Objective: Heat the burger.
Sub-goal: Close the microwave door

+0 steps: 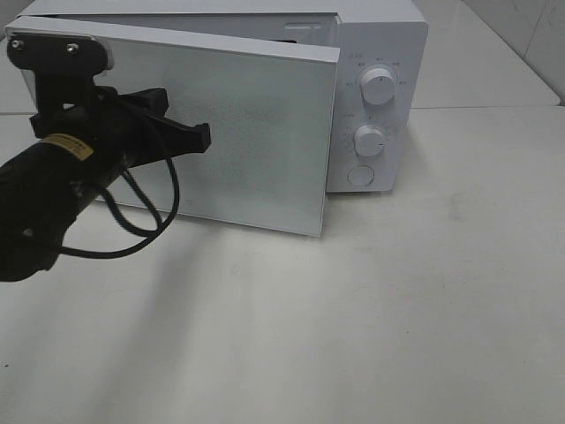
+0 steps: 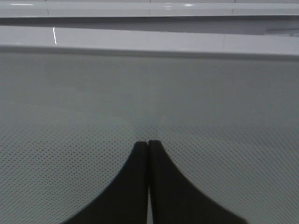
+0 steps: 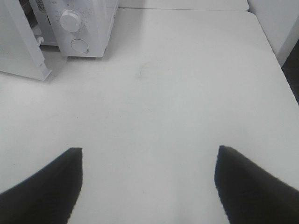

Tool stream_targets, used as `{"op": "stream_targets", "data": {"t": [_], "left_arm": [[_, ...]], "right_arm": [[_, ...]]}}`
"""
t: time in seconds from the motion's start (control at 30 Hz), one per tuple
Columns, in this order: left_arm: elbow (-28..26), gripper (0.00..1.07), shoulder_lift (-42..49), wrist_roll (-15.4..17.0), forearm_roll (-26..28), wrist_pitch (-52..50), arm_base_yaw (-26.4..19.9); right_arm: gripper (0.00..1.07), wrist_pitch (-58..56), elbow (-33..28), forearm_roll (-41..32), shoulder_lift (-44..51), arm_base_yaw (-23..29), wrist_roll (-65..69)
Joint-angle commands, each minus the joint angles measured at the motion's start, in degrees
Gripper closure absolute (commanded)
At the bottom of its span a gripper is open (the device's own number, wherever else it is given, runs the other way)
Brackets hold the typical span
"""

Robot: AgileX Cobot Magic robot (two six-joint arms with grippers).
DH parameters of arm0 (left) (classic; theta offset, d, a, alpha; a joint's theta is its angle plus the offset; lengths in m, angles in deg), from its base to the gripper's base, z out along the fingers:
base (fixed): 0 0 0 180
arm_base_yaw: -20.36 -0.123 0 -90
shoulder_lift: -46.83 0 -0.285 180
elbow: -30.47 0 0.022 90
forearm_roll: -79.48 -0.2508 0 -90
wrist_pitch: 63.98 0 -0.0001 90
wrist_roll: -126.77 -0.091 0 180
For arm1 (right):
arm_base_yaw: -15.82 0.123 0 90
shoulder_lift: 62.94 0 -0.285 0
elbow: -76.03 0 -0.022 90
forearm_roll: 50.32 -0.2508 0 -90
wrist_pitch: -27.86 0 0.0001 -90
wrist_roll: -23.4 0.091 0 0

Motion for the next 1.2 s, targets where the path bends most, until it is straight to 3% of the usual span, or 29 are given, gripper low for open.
{"op": "stream_targets", "data": {"t": [0.03, 0.43, 0.5, 0.6, 0.7, 0.93, 1.2], "left_arm": [[-4.64, 1.07, -2.12, -4.13, 5.90, 1.55, 1.72], [-17.19, 1.07, -7.62, -11.34, 14.50, 4.70, 2.12], [-20.74, 1.07, -8.77, -14.61, 17.19, 6.36, 1.78], [-23.26, 1.07, -9.91, -16.96, 18.68, 8.65, 0.92], [-24.87, 1.07, -10.43, -17.19, 19.14, 9.74, 0.29], [-23.61, 1.07, -9.34, -18.85, 18.96, 13.52, 2.06], [-17.53, 1.07, -5.84, -19.25, 19.14, 17.82, 6.47]], "right_arm": [[0.31, 0.46, -0.11, -0.17, 1.49, -0.23, -0.63], [0.31, 0.46, -0.11, -0.17, 1.49, -0.23, -0.57], [0.31, 0.46, -0.11, -0.17, 1.49, -0.23, -0.57], [0.31, 0.46, -0.11, -0.17, 1.49, -0.23, -0.63], [0.31, 0.46, -0.11, -0.17, 1.49, -0.23, -0.63], [0.31, 0.46, -0.11, -0.17, 1.49, -0.23, -0.86], [0.31, 0.46, -0.11, -0.17, 1.49, -0.23, -0.74]]}}
